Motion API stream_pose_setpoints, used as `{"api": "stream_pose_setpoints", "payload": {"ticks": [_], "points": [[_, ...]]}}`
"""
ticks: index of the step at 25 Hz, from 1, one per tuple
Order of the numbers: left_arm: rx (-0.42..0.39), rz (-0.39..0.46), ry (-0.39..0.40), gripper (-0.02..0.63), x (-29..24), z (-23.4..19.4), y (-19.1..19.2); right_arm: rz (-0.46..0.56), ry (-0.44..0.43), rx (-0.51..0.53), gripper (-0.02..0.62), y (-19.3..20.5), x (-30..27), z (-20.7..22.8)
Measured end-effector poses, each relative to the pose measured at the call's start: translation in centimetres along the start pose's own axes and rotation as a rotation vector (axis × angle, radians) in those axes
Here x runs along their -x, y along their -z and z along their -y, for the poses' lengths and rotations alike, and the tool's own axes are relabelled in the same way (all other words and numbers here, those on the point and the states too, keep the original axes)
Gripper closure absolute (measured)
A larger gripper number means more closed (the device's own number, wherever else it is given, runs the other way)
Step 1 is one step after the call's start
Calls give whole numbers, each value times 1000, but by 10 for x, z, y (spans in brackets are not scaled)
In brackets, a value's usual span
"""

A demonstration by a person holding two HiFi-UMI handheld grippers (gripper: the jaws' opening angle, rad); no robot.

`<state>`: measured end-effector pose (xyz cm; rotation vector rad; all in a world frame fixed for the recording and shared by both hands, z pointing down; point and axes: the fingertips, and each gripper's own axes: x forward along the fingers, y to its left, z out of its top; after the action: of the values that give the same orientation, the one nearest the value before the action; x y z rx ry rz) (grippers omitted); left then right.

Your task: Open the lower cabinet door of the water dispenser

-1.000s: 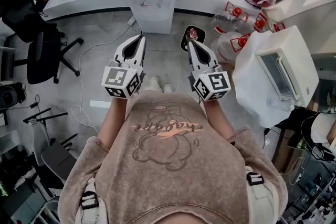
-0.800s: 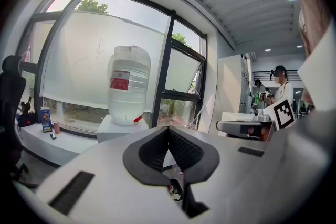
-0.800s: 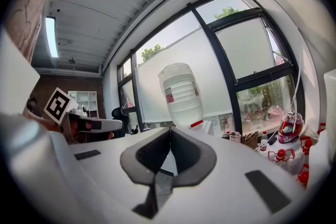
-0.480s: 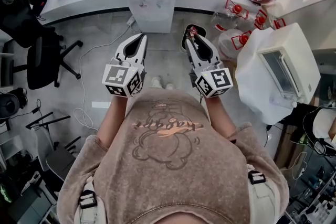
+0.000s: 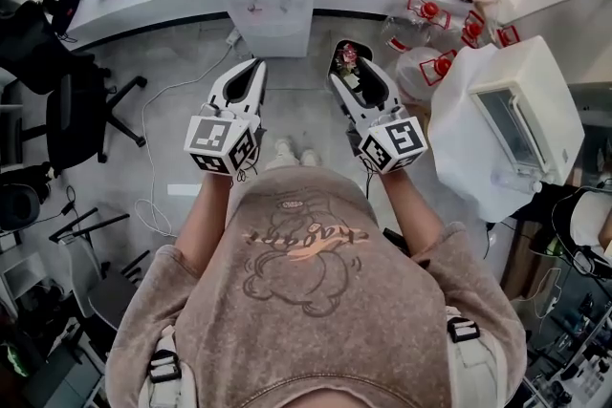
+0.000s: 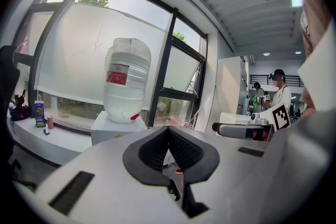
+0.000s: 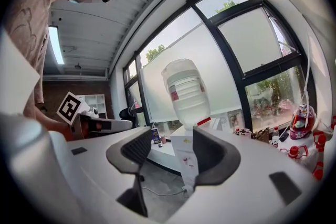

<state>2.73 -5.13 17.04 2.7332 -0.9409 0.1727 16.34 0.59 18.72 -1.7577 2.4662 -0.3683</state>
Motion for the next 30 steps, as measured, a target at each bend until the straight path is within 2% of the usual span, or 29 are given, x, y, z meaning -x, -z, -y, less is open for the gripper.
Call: {"api": "stream_pose_setpoints", "payload": {"ticks": [3, 7, 14, 20, 30], "points": [[31, -5, -2, 589, -7, -5, 6, -18, -13, 15, 362, 3, -6, 5], [33, -11, -20, 589, -22, -16, 13, -33, -16, 8, 362, 14, -20, 11], [56, 5, -7, 588, -57, -32, 36, -72, -25, 6, 364, 55, -46, 28], [50, -18, -12, 588, -81, -57, 77, -107, 0, 6, 357, 107, -66, 53], [22, -31, 7, 588, -125, -93, 153, -112, -19, 17, 358, 205, -105, 85]]}}
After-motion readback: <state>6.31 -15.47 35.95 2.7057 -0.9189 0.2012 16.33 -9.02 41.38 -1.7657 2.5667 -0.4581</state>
